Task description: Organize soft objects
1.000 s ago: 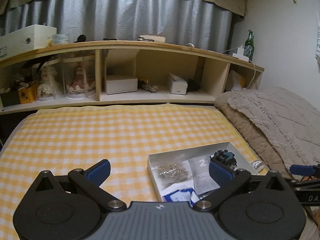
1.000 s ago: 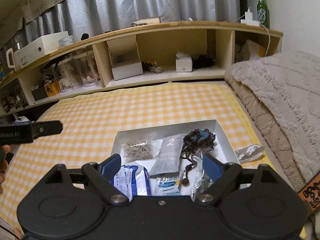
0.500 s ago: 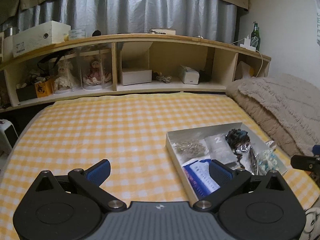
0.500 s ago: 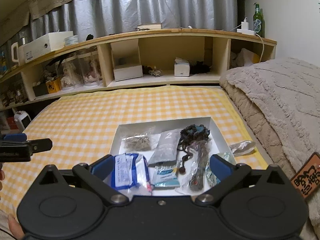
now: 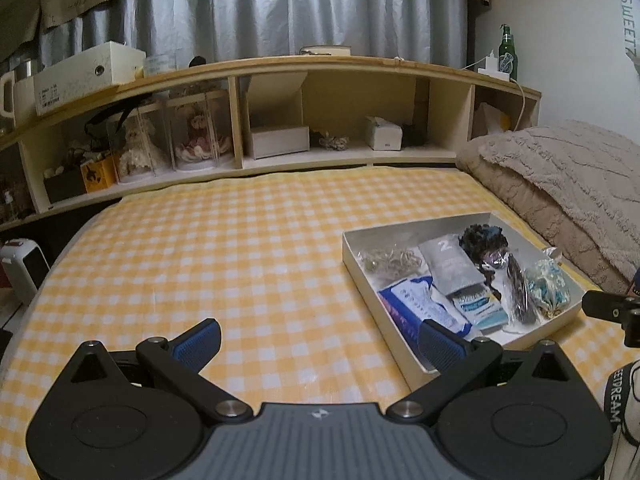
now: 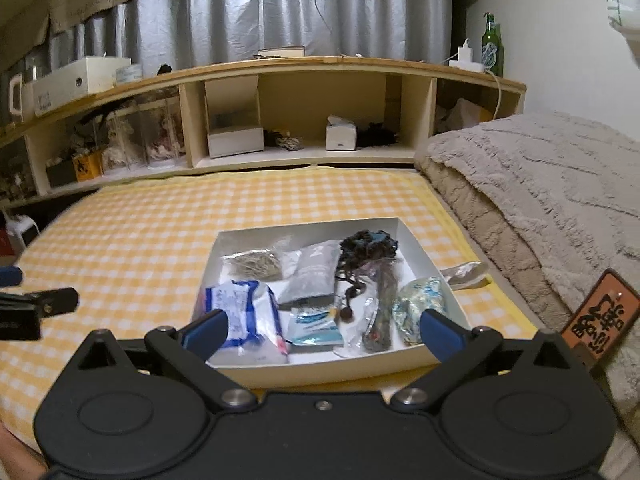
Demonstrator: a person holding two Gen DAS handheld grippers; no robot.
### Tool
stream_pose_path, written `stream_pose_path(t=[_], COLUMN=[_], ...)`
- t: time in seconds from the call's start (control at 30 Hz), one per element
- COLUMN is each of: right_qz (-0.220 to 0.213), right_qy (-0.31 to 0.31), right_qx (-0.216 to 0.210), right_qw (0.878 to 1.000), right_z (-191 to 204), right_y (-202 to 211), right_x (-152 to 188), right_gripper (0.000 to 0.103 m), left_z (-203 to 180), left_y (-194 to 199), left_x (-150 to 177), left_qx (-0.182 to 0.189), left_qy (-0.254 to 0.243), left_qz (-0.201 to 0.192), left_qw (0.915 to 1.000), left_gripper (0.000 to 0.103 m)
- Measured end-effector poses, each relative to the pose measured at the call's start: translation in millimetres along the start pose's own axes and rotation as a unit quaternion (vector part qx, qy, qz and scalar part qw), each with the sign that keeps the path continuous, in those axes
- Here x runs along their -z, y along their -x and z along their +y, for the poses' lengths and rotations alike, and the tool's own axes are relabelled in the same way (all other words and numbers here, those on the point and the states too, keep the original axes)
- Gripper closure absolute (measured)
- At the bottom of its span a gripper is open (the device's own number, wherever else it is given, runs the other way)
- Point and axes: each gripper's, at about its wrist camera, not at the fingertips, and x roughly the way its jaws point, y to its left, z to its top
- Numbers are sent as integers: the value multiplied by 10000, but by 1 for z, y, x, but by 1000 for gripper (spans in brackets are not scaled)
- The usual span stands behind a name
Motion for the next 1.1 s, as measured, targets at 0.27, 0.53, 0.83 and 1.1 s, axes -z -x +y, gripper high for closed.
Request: stream_pose_path(t=[0.27, 0.53, 0.83, 1.1], right_qz=[-94, -73, -47, -36], right_qy=[-269, -180, -111, -123], right_qx=[5, 18, 50, 40], right_qw=[9996, 9998, 9999, 9999], right_z=[-8, -3, -1, -1], right_y=[-2, -4, -5, -6], right_x=[12, 15, 15, 15], right_gripper=[0, 0, 0, 0], left_z=[4, 3, 2, 3], left_y=[-2, -6, -6, -5], left_x=[15, 21, 23, 22], left_qx=[85, 244, 256, 244], left_qy=[159, 281, 274, 286], left_qz=[76, 103, 98, 78], left_qw=[9998, 9993, 9992, 9993], left_gripper=[0, 0, 0, 0])
